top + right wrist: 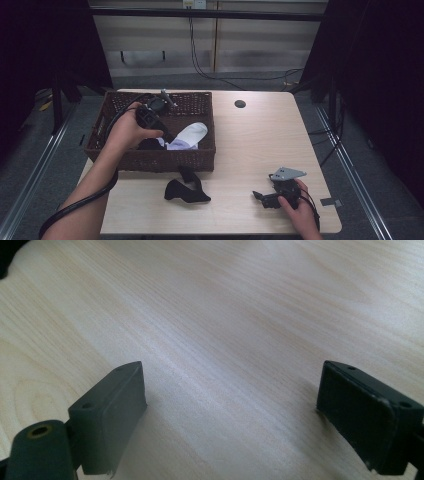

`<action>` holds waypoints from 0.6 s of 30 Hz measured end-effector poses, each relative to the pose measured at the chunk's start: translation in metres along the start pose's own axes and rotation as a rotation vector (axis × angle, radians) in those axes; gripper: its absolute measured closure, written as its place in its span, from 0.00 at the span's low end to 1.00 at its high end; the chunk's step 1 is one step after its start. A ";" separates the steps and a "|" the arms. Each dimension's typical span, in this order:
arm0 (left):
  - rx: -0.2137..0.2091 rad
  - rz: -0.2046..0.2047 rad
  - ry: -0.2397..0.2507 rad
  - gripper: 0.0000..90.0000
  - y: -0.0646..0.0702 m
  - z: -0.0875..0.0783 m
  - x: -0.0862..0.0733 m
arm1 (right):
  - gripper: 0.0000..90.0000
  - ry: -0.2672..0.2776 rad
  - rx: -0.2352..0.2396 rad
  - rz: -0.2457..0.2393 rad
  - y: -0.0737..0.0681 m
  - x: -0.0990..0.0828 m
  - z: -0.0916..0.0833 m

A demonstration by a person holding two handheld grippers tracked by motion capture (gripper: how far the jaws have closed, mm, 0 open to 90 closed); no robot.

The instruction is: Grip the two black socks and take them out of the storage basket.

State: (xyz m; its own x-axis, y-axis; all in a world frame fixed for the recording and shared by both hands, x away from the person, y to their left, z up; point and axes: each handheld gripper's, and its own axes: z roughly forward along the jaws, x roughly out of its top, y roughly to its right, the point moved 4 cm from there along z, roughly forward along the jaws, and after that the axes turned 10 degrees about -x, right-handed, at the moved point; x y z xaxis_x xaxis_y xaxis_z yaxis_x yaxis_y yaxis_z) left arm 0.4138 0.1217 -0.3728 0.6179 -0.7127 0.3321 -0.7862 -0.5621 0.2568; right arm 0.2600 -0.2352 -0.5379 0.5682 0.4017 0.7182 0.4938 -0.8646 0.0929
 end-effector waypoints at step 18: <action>0.030 -0.169 -0.021 0.33 -0.064 0.041 -0.023 | 0.13 0.001 0.000 -0.001 0.000 0.000 0.000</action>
State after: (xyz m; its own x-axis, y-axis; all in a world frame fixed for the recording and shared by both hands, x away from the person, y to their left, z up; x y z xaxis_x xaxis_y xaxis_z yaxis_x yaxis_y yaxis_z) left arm 0.4500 0.1572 -0.4344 0.7418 -0.6151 0.2671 -0.6705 -0.6869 0.2804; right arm 0.2601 -0.2351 -0.5380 0.5671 0.4023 0.7188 0.4945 -0.8641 0.0935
